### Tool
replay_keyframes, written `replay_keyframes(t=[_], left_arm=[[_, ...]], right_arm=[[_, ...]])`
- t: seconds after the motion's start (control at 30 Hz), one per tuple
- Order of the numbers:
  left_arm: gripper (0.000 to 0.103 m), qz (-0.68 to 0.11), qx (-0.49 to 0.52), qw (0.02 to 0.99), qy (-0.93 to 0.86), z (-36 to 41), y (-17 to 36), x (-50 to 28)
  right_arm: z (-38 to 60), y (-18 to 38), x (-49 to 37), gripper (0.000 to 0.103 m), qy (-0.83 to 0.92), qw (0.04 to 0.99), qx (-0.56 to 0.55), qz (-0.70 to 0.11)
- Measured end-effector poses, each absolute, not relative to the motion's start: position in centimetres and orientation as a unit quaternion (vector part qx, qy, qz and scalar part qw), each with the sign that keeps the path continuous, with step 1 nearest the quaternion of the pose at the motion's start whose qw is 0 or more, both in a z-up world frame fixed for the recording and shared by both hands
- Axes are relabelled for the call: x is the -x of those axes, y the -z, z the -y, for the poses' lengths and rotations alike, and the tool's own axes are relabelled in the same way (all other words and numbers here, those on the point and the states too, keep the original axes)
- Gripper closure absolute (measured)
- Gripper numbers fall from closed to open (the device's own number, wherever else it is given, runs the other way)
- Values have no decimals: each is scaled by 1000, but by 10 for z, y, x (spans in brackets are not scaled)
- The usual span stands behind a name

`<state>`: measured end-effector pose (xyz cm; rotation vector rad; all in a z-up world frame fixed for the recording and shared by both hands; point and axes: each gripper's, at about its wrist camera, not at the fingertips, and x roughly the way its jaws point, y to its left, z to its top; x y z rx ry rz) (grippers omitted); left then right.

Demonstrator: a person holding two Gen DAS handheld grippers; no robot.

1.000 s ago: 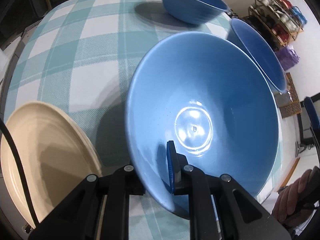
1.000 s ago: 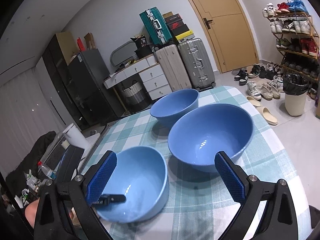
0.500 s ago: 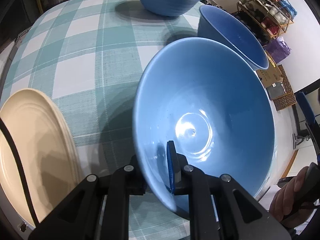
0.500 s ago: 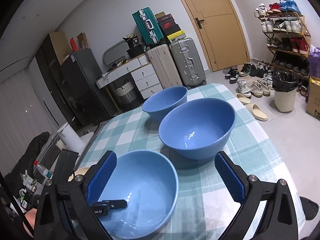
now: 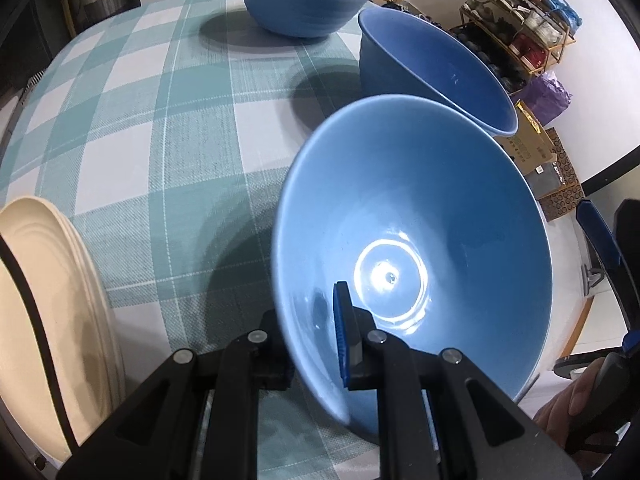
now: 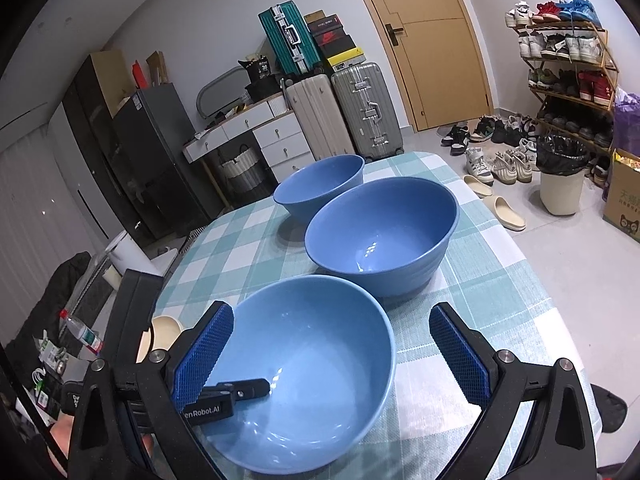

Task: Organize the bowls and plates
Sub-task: 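Lift the blue bowl with the left gripper and move it toward another bowl, then open the left gripper and release the blue bowl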

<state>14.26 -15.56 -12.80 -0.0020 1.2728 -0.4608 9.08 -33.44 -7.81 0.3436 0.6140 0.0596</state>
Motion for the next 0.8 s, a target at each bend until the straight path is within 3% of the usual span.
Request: replay_keyframes(t=[0.23,0.4,0.57,0.63,0.67,0.8], left_arm=[[87,-582,1,786,209,151,127,-141],[72,-572,7,795,202,145,124,-140],[71,-557,6,807,196,141,118,-138],[63,-551,2,813,191,139,115,-138],[53,-547,1,816,189,138,113,-137],[54,-531,2,829,179,133,105,-134]], right_arm=[[333,81,-91,3,-29,936,-168,-308],[333,81,-92,3,-27,936,-166,-310],[332,82,-93,3,-26,935,-163,-314],[330,81,-93,3,-25,936,-160,-313],[330,80,-93,3,-26,936,-159,-313],[326,76,-91,3,-27,939,-148,-310]])
